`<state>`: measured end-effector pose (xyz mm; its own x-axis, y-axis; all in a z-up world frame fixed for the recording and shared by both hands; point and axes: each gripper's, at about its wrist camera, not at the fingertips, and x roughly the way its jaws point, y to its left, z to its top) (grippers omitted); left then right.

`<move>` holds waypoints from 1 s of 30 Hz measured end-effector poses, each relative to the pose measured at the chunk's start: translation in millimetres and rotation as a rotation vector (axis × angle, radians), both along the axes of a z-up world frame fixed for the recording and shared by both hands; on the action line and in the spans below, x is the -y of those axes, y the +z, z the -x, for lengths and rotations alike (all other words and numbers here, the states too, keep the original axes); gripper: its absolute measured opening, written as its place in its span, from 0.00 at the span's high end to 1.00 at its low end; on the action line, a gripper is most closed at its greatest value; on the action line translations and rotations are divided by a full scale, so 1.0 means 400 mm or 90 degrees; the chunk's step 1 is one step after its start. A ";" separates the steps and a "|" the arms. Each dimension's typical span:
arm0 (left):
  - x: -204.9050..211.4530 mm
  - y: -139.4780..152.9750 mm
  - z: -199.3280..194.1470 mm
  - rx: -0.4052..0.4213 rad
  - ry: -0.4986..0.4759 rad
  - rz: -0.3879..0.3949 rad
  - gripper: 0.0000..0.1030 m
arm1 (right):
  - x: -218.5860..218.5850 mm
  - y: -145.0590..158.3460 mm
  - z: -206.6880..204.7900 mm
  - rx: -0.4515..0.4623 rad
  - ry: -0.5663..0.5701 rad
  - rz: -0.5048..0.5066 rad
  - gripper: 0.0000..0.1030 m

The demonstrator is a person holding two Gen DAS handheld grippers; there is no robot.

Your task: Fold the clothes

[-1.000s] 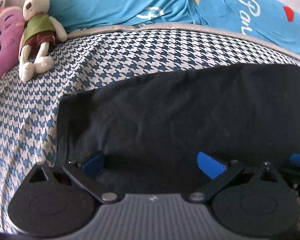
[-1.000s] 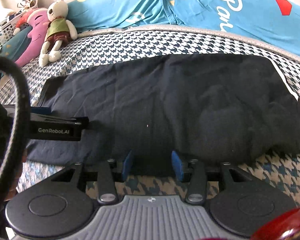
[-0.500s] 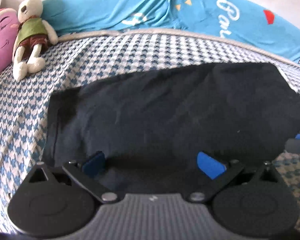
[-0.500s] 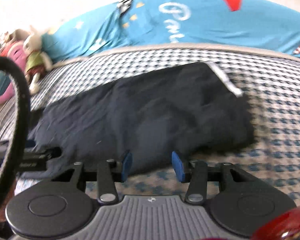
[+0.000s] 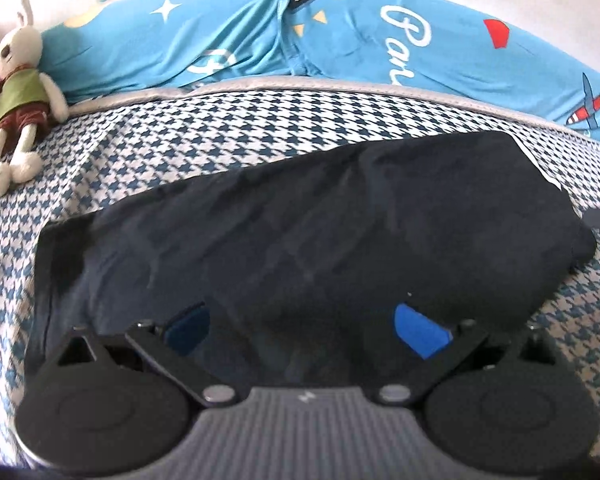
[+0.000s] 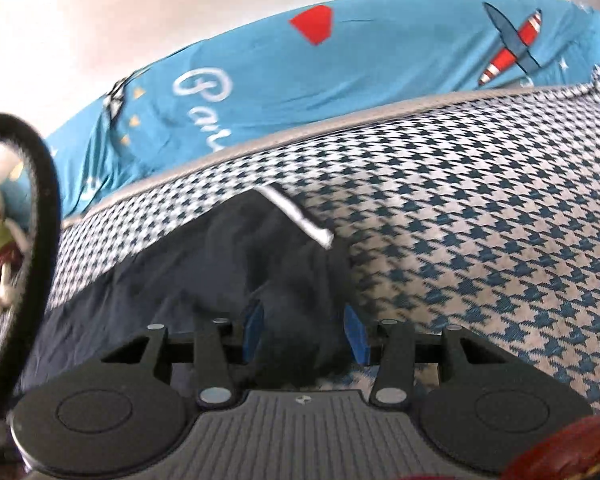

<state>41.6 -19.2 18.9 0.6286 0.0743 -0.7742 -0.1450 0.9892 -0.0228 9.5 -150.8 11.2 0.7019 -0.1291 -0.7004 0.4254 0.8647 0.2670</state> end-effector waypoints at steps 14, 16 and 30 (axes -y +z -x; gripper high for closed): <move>0.048 -0.036 -0.016 -0.037 -0.032 -0.016 0.00 | 0.092 -0.077 -0.073 0.015 -0.028 -0.055 0.56; 0.048 -0.035 -0.017 -0.037 -0.032 -0.017 0.00 | 0.089 -0.086 -0.088 0.016 -0.019 -0.039 0.56; 0.047 -0.034 -0.017 -0.037 -0.035 -0.018 0.00 | 0.069 -0.103 -0.124 0.028 0.011 0.011 0.66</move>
